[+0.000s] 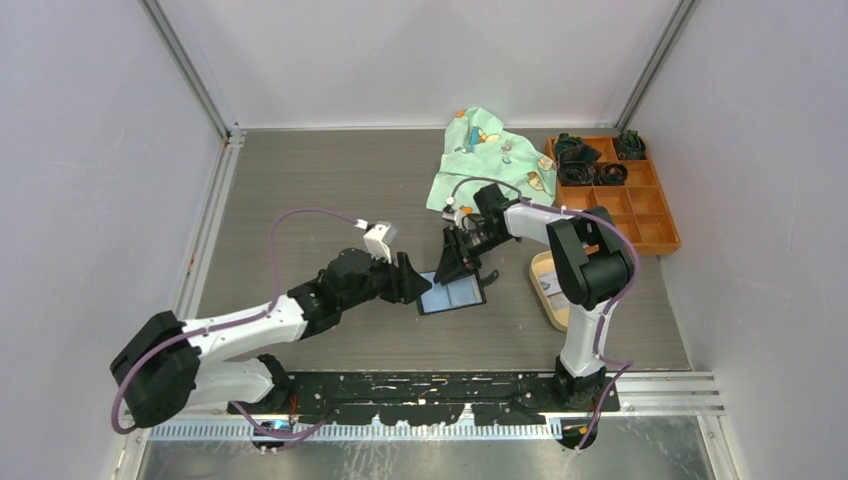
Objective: Put the credit cards into the card holder
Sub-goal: Turn over the card slot in the card holder.
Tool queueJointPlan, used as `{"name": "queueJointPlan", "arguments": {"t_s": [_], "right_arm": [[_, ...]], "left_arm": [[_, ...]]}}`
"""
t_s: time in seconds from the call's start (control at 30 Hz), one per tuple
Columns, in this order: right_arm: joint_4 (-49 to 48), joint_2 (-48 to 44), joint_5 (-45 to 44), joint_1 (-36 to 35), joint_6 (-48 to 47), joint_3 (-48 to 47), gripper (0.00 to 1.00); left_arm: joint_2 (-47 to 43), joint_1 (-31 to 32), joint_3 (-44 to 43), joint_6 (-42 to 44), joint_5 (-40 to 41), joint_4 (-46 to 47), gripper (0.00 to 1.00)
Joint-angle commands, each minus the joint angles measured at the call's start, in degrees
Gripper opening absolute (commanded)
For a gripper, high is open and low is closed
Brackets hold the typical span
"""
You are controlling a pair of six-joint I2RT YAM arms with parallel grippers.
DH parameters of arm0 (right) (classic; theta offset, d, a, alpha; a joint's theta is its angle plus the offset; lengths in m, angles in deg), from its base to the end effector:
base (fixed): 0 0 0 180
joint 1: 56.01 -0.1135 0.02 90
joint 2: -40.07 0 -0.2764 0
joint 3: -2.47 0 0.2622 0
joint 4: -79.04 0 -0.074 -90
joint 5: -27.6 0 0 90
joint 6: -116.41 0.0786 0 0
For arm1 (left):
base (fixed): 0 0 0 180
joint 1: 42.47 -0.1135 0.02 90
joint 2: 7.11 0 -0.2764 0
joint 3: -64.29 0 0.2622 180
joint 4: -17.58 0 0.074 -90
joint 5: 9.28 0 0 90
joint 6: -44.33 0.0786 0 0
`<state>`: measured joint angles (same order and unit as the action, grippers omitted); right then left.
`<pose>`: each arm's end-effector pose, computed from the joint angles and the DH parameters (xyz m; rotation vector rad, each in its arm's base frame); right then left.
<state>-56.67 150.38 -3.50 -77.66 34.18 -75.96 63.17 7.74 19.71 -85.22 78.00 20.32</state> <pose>0.3153 0.1976 0.1230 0.5055 -2.6357 -1.5447 0.1913 -0.2355 0.2005 0.2313 2.1187 -1.0319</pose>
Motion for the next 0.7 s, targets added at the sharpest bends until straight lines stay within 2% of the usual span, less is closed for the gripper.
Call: {"name": "queueJointPlan", "arguments": {"t_s": [0.0, 0.1, 0.2, 0.27, 0.37, 0.67], "right_arm": [[2.9, -3.1, 0.9, -1.0, -4.3, -2.6, 0.40], [8.0, -7.2, -11.6, -0.9, -10.8, -4.0, 0.40], [9.3, -11.5, -24.1, -1.0, -14.5, -3.3, 0.39], [10.4, -12.6, -29.4, -0.9, -16.2, -2.9, 0.38], [12.2, -12.1, -31.8, -1.0, -17.4, -2.9, 0.38], [13.7, -6.0, -29.8, -0.9, -16.7, -4.3, 0.38]], "left_arm": [[-4.9, -0.2, 2.6, 1.2, 0.0, 2.3, 0.54], [-3.8, -0.2, 4.7, -1.1, -2.1, 8.3, 0.63], [0.5, -0.5, 5.2, -2.5, -4.5, 13.0, 0.63], [3.6, -0.9, 4.3, -3.7, -5.9, 14.5, 0.61], [7.9, -1.0, 2.2, -4.9, -7.3, 15.9, 0.59], [19.3, -0.8, -2.8, -8.0, -8.7, 17.3, 0.56]]}}
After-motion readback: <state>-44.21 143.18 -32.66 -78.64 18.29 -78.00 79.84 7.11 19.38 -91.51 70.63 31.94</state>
